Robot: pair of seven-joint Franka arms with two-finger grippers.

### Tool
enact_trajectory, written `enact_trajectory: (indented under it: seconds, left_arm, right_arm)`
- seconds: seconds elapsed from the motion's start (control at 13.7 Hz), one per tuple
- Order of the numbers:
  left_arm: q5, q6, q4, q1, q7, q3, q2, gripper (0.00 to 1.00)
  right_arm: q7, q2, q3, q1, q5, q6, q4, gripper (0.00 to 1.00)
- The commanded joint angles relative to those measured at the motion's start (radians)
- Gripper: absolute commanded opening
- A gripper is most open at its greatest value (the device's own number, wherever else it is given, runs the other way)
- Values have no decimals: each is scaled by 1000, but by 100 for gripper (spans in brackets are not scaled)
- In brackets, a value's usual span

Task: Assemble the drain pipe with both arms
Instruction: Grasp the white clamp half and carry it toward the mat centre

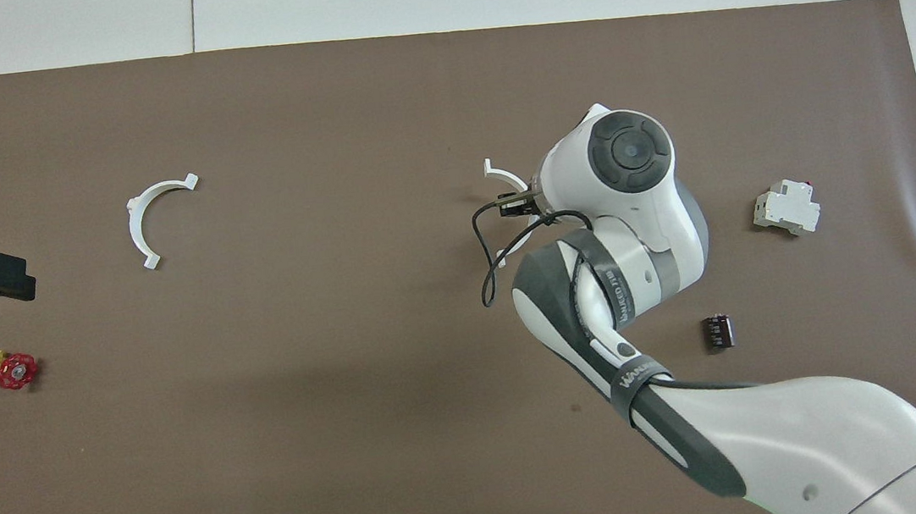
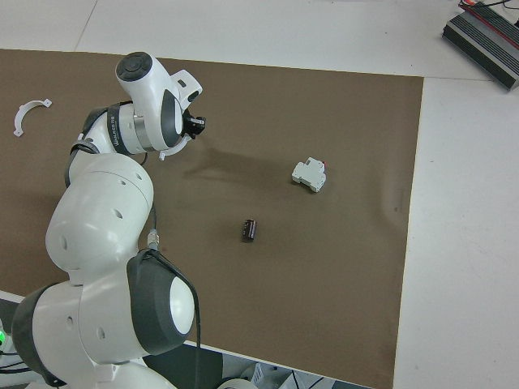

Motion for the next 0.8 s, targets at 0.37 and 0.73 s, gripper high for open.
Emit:
enact_trajectory:
  seconds: [0.37, 0.73]
  left_arm:
    - [-11, -5, -26, 8, 4, -3, -26, 100]
    - [-11, -5, -26, 7, 4, -3, -26, 100]
  right_arm:
    - [202, 15, 1, 97, -115, 29, -47, 0]
    - [177, 13, 1, 97, -134, 69, -77, 0]
